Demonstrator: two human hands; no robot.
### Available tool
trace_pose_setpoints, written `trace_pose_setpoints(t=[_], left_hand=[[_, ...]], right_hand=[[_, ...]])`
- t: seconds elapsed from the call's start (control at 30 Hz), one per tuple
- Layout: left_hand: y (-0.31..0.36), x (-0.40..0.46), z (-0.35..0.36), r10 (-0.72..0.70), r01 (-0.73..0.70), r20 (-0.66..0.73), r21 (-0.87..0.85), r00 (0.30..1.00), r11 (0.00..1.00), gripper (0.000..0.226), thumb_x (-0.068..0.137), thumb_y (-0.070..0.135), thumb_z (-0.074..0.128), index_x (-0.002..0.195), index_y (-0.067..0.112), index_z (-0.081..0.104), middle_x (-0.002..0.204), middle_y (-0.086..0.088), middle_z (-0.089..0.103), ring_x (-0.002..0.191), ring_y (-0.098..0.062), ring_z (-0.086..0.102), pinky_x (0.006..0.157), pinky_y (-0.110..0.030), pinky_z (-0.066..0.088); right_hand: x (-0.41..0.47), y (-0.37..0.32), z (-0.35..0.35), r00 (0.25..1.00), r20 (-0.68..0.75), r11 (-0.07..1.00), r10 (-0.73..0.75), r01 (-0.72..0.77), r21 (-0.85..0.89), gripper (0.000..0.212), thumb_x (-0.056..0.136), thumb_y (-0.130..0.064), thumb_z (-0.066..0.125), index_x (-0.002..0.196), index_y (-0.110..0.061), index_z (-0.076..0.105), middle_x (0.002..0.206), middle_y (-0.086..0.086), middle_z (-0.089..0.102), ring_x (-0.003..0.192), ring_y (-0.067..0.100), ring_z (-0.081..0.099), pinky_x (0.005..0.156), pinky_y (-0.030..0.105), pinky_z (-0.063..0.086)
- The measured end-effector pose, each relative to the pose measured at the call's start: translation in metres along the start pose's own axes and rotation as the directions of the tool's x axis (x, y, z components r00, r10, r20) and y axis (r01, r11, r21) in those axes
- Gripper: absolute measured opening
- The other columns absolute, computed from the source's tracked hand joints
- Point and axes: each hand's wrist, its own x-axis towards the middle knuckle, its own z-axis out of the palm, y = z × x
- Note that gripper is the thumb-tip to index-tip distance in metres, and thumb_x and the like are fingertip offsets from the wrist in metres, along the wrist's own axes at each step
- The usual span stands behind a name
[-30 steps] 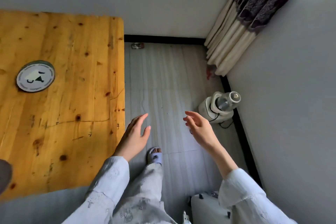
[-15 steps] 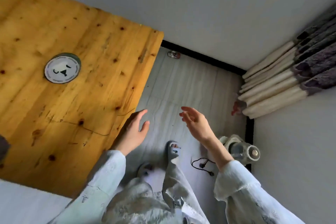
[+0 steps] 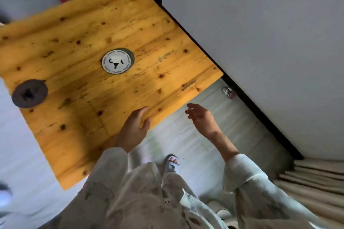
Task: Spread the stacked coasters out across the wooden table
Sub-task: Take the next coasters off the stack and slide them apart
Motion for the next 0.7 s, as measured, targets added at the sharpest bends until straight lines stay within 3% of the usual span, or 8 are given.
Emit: trace_pose_setpoints(t=[0.2, 0.33, 0.53, 0.7], left_hand=[[-0.029, 0.009, -0.001, -0.219, 0.215, -0.19, -0.041, 0.957, 0.976, 0.04, 0.088, 0.005, 0.052, 0.126, -0.003, 0.045, 0.13, -0.025, 0.049, 0.124, -0.033, 0.044, 0.1, -0.023, 0.026], [-0.052, 0.035, -0.009, -0.323, 0.311, -0.252, -0.089, 0.912, 0.946, 0.045, 0.087, 0.002, 0.052, 0.129, -0.004, 0.04, 0.137, -0.026, 0.041, 0.131, -0.036, 0.036, 0.109, -0.035, 0.022], [-0.1, 0.094, -0.028, -0.472, 0.479, -0.117, 0.042, 0.874, 0.877, 0.071, 0.089, 0.022, 0.051, 0.144, 0.019, 0.006, 0.156, -0.013, -0.002, 0.143, -0.032, -0.005, 0.117, -0.05, 0.006], [-0.137, 0.124, -0.035, -0.573, 0.565, 0.019, 0.142, 0.819, 0.813, 0.1, 0.078, 0.045, 0.062, 0.14, 0.034, -0.015, 0.152, -0.003, -0.028, 0.138, -0.029, -0.027, 0.109, -0.065, -0.004]], right_hand=[[0.057, -0.025, 0.018, 0.975, 0.204, 0.989, -0.087, 0.109, -0.099, 0.028, 0.093, -0.009, 0.046, 0.118, -0.009, 0.058, 0.111, 0.024, 0.066, 0.084, 0.024, 0.059, 0.088, 0.044, 0.049], [0.099, -0.05, 0.041, 0.931, 0.343, 0.955, -0.124, 0.206, -0.213, 0.03, 0.094, -0.011, 0.046, 0.123, -0.007, 0.054, 0.117, 0.022, 0.064, 0.102, 0.033, 0.062, 0.084, 0.034, 0.045], [0.164, -0.087, 0.084, 0.881, 0.451, 0.857, -0.142, 0.338, -0.389, 0.034, 0.095, -0.018, 0.046, 0.128, -0.011, 0.05, 0.126, 0.018, 0.06, 0.117, 0.03, 0.056, 0.091, 0.031, 0.042], [0.22, -0.119, 0.133, 0.793, 0.591, 0.635, -0.15, 0.535, -0.557, 0.048, 0.096, -0.023, 0.044, 0.141, -0.014, 0.032, 0.148, 0.012, 0.037, 0.137, 0.028, 0.03, 0.111, 0.039, 0.028]])
